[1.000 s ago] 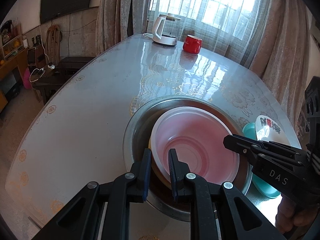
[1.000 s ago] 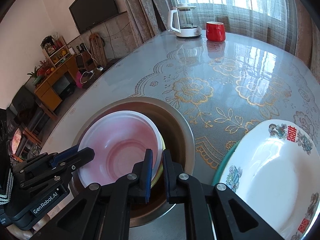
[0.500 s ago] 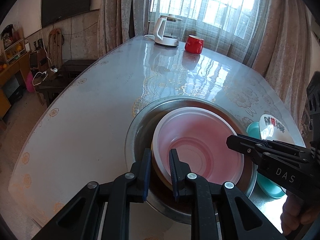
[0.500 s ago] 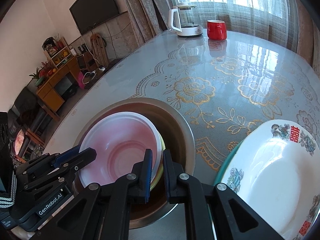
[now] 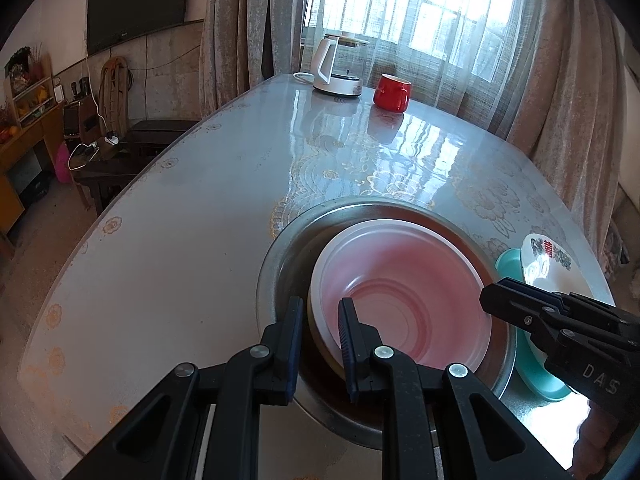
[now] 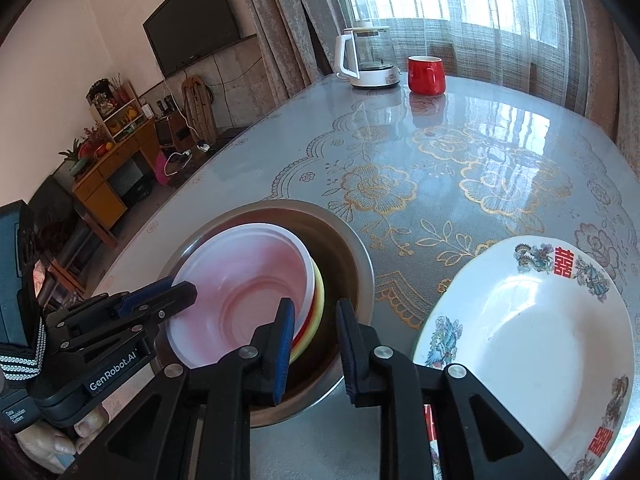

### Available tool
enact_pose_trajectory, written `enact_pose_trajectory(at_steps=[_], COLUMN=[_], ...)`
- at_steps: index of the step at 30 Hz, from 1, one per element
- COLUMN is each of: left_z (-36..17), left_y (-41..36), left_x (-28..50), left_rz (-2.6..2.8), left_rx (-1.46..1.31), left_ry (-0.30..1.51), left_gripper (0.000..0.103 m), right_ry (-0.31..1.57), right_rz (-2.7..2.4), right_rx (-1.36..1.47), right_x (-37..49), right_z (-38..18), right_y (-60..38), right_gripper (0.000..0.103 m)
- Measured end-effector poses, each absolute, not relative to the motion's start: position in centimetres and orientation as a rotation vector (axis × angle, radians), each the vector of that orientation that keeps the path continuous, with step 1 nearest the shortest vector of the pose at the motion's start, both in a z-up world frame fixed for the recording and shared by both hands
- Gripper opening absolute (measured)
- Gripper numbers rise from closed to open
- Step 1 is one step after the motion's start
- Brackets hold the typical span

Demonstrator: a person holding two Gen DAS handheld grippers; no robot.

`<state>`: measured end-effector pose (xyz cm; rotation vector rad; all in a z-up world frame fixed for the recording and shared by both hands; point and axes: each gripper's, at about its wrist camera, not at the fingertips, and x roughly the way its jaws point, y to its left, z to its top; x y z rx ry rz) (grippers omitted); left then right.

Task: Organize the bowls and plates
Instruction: 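Open the right gripper to release the red-and-pink bowl, then grasp the steel basin rim with the right gripper while the left gripper grips it too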

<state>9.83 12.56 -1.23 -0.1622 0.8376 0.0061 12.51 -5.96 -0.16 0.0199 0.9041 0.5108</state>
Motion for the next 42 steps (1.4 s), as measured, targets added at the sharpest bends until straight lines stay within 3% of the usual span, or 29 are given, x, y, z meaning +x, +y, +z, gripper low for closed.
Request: enact_pose_trajectory(at_steps=[8,25,32,42], left_z=[-0.1,-1.1,-1.3,-2.6], left_y=[14.0,18.1,17.2,16.4], left_x=[8.9,8.2,8.8,9.8], left_rz=[-0.004,0.024,-0.032,-0.081], left_rx=[-0.214,-0.295,-0.299,-0.303], left_ry=[0.782,0.799,0.811,0.816], left_gripper=[0.029,0.031,0.030,0.018], right_ry=[0.879,0.913,0.921,0.945], right_rz=[0.527,0.468,0.465,0.462], right_rx=[0.112,0.122,0.109,0.054], right_x=[12.4,12.9,13.1,13.9], right_z=[0.6,-0.6,-1.0,-2.0], right_y=[-7.2,-8.7,-8.6,-7.4], right_gripper=[0.026,0.026,0.026,0.019])
